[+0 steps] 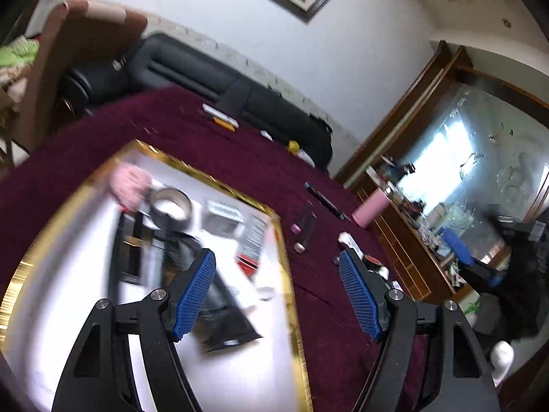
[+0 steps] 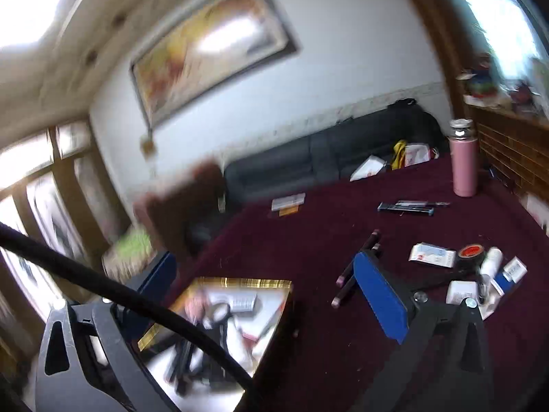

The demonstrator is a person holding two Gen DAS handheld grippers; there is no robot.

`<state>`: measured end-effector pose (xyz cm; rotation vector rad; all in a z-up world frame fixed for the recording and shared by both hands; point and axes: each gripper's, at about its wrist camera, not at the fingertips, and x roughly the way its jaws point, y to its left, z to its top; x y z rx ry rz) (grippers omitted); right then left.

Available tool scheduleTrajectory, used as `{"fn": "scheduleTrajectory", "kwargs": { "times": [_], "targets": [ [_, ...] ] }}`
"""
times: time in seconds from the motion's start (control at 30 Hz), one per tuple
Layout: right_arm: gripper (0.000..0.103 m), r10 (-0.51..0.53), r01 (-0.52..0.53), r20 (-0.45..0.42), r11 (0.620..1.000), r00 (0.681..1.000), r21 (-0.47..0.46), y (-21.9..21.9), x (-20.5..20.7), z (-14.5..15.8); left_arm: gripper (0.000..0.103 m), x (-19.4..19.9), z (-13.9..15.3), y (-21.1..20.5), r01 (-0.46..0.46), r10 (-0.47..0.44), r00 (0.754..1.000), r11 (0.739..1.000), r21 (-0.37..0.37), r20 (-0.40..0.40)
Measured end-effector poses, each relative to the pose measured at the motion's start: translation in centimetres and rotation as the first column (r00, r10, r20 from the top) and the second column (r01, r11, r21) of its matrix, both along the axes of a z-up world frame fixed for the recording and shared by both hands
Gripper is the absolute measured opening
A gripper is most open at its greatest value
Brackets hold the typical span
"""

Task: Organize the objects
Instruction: 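Move both open grippers away from the tray toward the remaining items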

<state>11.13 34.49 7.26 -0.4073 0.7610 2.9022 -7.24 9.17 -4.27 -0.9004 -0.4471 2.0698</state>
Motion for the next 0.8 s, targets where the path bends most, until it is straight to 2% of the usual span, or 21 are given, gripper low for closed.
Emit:
{"fn": "scheduleTrajectory", "kwargs": {
  "times": [0.07,0.13,0.23,0.4,0.67,0.8],
  "targets": [
    [0.103,0.010,-0.004,0.088,0.998,0.996,-0.065,2.3,-0.9,-2.0,0.069,0.2,-1.1,1.7,0.017,-0.016,1.000,0.999,-0.043,0.020],
    [0.103,-0.030,0.042,0.134,0.995,0.990,-0.086,4.0,-0.8,-4.1,0.069,0.5,-2.2,3.0,0.045,-0.041,0.998,0.995,-0.084,0.057],
    [0.103,-0.088,0.101,0.200,0.993,0.976,-0.053,5.4,-1.0,-7.2,0.069,1.1,-2.9,4.6,0.065,-0.055,0.996,0.986,-0.152,0.070],
    [0.103,-0.047,0.060,0.286,0.997,0.957,-0.038,7.3,-1.3,-10.2,0.069,2.3,-3.2,6.9,0.105,-0.089,0.992,0.973,-0.207,0.084],
    [0.103,0.012,0.045,0.309,0.983,0.951,-0.175,10.3,-1.1,-12.5,0.069,4.0,-3.1,9.7,0.202,-0.186,0.978,0.956,-0.212,0.093],
    [0.103,0.062,0.026,0.343,0.969,0.937,-0.246,10.8,-1.4,-13.8,0.069,4.4,-3.1,10.6,0.247,-0.232,0.968,0.944,-0.218,0.094]
  ]
}}
